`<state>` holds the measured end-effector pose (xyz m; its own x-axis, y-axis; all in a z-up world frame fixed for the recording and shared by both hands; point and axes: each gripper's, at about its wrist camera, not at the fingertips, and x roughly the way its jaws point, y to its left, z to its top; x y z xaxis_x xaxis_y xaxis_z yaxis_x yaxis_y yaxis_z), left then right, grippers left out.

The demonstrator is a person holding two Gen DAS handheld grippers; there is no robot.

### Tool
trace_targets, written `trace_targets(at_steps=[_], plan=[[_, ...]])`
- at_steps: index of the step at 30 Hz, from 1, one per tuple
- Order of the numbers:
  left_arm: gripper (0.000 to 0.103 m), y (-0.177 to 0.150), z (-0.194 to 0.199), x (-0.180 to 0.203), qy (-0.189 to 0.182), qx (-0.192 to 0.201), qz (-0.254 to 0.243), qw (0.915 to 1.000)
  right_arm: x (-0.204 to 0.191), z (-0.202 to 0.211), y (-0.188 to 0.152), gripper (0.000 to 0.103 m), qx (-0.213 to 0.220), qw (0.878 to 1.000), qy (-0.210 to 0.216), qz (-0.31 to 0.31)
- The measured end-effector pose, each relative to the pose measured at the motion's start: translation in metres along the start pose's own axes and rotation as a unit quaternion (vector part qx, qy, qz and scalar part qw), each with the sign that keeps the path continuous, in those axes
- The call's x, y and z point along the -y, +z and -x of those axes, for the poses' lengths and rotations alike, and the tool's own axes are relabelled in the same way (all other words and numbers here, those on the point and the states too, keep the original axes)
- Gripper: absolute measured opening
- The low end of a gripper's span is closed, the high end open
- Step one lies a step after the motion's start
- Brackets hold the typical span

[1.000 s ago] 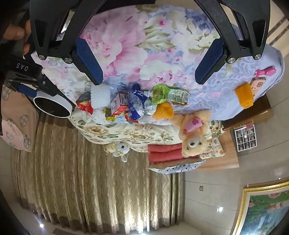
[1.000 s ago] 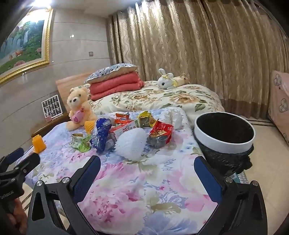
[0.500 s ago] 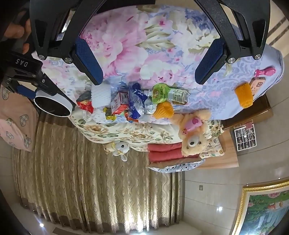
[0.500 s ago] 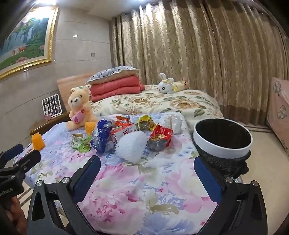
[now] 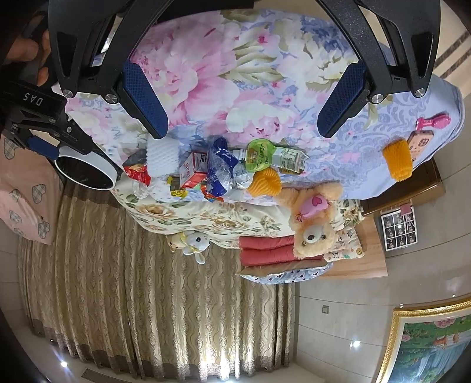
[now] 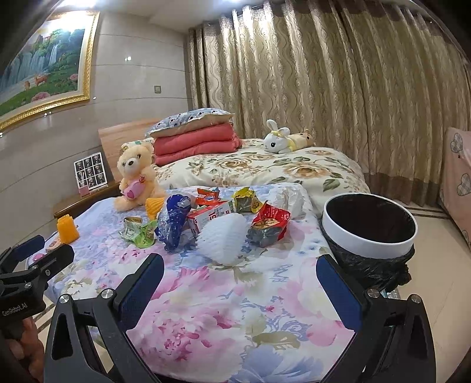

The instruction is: Collect trash

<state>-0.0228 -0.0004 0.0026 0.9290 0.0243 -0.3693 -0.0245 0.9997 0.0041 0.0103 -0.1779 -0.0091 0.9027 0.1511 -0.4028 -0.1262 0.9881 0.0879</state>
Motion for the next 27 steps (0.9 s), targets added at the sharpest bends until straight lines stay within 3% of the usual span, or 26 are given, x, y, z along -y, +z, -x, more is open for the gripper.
trace_targets(at_steps=[27], plan=[[0.103,-0.0026,0.0001,-0.0001,-0.002,-0.001,0.001,1.0,0.0011,0.0001,-0.0035,0.103,-0.004,1.0,0.006,-0.007]])
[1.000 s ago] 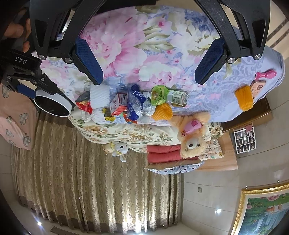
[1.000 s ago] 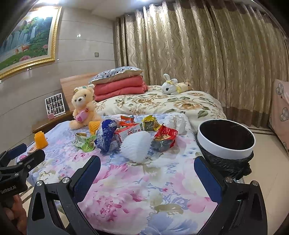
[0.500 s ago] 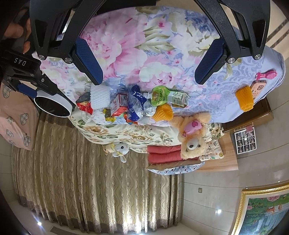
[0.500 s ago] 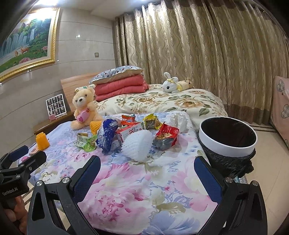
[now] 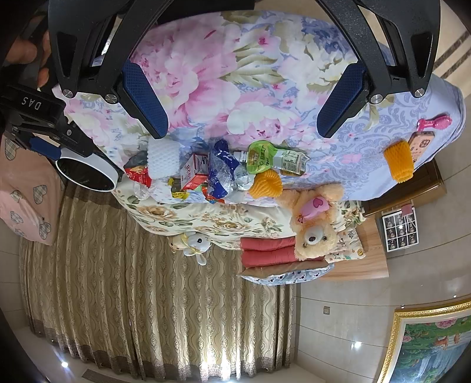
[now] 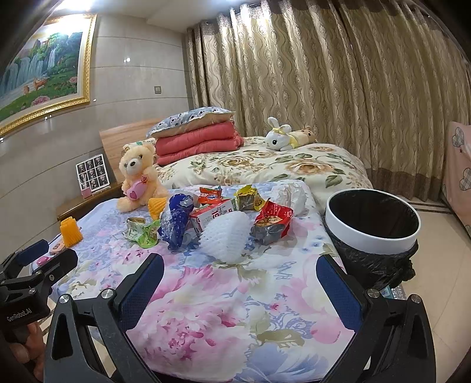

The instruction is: Collect trash

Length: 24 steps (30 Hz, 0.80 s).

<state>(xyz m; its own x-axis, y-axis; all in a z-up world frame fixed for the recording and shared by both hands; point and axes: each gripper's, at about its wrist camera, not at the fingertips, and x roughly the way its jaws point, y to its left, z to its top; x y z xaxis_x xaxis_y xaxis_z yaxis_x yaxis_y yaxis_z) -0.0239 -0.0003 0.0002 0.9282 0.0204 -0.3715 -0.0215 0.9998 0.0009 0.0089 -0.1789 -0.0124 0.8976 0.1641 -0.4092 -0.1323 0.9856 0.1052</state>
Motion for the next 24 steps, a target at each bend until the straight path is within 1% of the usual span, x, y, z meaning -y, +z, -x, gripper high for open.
trace_targets(at_steps=[16,24], plan=[[0.103,-0.003,-0.001,0.0,-0.001,-0.003,0.0,1.0,0.0,-0.001,-0.001,0.103,-0.007,1.0,0.006,-0.008],[0.103,-0.004,-0.011,-0.005,-0.005,-0.022,0.005,0.9997,0.0,-0.007,0.001,0.103,-0.02,1.0,0.011,-0.01]])
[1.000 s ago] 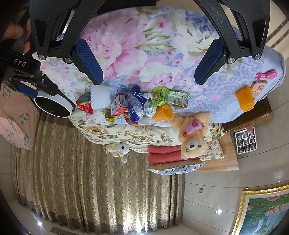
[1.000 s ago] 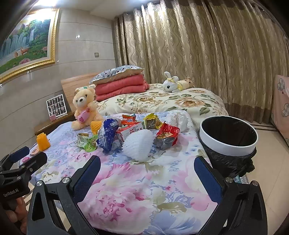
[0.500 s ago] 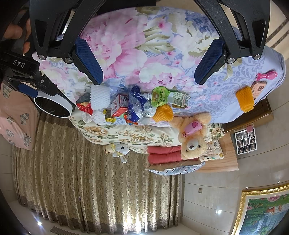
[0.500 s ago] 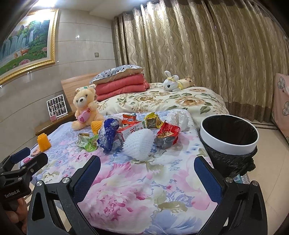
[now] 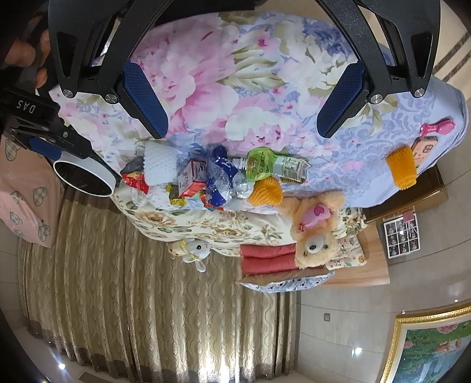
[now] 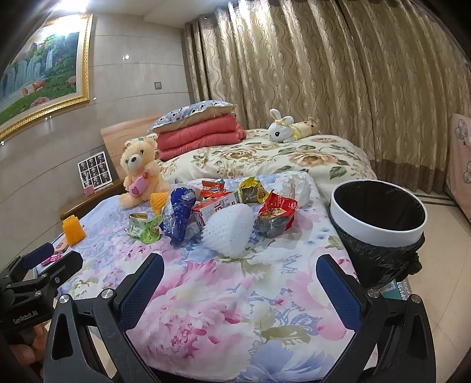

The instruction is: Collect trash

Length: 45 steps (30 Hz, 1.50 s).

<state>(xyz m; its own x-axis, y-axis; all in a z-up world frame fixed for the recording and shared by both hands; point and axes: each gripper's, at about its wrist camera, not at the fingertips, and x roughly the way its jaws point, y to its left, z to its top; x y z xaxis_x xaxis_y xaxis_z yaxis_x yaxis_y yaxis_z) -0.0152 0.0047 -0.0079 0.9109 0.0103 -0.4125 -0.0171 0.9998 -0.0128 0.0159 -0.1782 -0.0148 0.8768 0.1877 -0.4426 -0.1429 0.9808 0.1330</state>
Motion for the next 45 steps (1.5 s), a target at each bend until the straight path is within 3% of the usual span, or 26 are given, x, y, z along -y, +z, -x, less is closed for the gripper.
trace_targets(at_steps=[9,22,34,38,42,44,45], plan=[[0.103,0.005,-0.031,-0.01,-0.016,-0.036,0.016,0.9991,0.008,-0.026,0.005,0.103,-0.038,0.999,0.013,-0.017],[0.094,0.021,-0.099,-0.004,-0.037,-0.092,0.004,0.9951,0.013,-0.082,0.014,0.102,-0.101,0.993,0.038,-0.052],[0.082,0.036,-0.156,0.004,-0.059,-0.136,0.007,0.9889,0.023,-0.127,0.019,0.085,-0.151,0.985,0.048,-0.075],[0.071,0.04,-0.176,0.006,-0.066,-0.151,0.012,0.9863,0.027,-0.14,0.021,0.08,-0.167,0.98,0.059,-0.087],[0.049,0.038,-0.19,0.011,-0.077,-0.167,0.012,0.983,0.026,-0.152,0.02,0.071,-0.182,0.976,0.075,-0.094],[0.03,0.037,-0.195,0.014,-0.09,-0.175,0.013,0.9804,0.026,-0.156,0.019,0.06,-0.188,0.973,0.085,-0.099],[0.026,0.036,-0.195,0.015,-0.095,-0.174,0.011,0.98,0.026,-0.157,0.019,0.05,-0.19,0.972,0.091,-0.101]])
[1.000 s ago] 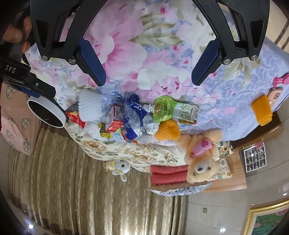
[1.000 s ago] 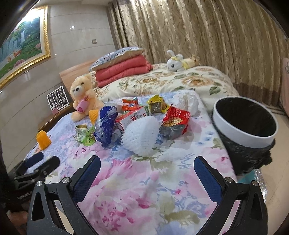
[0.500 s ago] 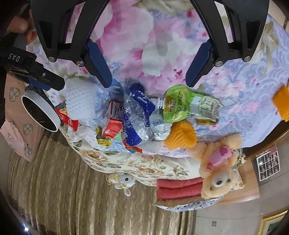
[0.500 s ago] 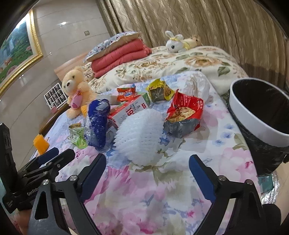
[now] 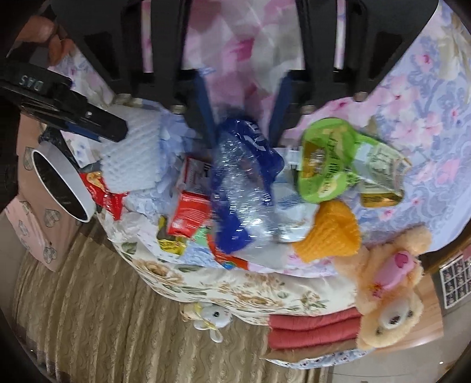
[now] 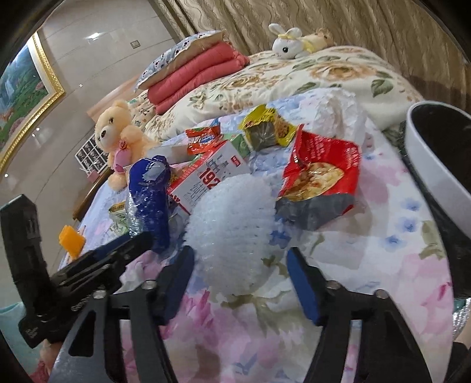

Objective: Collect trash
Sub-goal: 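Grasp the white foam net with the right tool while the left tool grasps the blue plastic wrapper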

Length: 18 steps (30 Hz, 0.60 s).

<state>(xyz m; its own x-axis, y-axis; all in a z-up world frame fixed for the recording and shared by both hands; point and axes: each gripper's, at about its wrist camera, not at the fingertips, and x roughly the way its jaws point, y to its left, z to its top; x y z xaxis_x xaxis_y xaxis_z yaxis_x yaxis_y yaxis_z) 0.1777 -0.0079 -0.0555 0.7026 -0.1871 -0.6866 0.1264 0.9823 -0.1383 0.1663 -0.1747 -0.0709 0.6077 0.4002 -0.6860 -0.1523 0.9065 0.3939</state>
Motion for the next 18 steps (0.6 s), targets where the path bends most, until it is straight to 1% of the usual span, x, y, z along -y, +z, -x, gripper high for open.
trace_targets(at_steps=[1,2,5,6,12,18], plan=[[0.02,0.0,0.0,0.003,0.0,0.002,-0.006,1.0,-0.001,-0.001,0.0,0.044,-0.001,1.0,0.004,0.0],[0.018,-0.001,0.001,0.007,0.003,0.006,-0.015,0.9999,-0.001,-0.001,0.0,0.037,-0.002,1.0,0.009,0.002],[0.015,-0.004,0.007,0.012,0.0,0.01,-0.02,0.9997,-0.004,0.002,-0.001,0.027,0.004,1.0,0.008,0.014],[0.014,-0.006,0.009,0.012,0.004,0.012,-0.021,0.9997,-0.005,0.004,-0.002,0.026,0.005,1.0,0.011,0.015],[0.013,-0.018,0.03,0.012,-0.005,0.016,-0.01,0.9998,-0.006,0.021,-0.009,0.024,0.013,0.999,0.025,0.016],[0.012,-0.027,0.047,0.024,-0.023,0.018,-0.013,0.9995,0.005,0.043,-0.02,0.024,0.023,0.999,0.024,0.009]])
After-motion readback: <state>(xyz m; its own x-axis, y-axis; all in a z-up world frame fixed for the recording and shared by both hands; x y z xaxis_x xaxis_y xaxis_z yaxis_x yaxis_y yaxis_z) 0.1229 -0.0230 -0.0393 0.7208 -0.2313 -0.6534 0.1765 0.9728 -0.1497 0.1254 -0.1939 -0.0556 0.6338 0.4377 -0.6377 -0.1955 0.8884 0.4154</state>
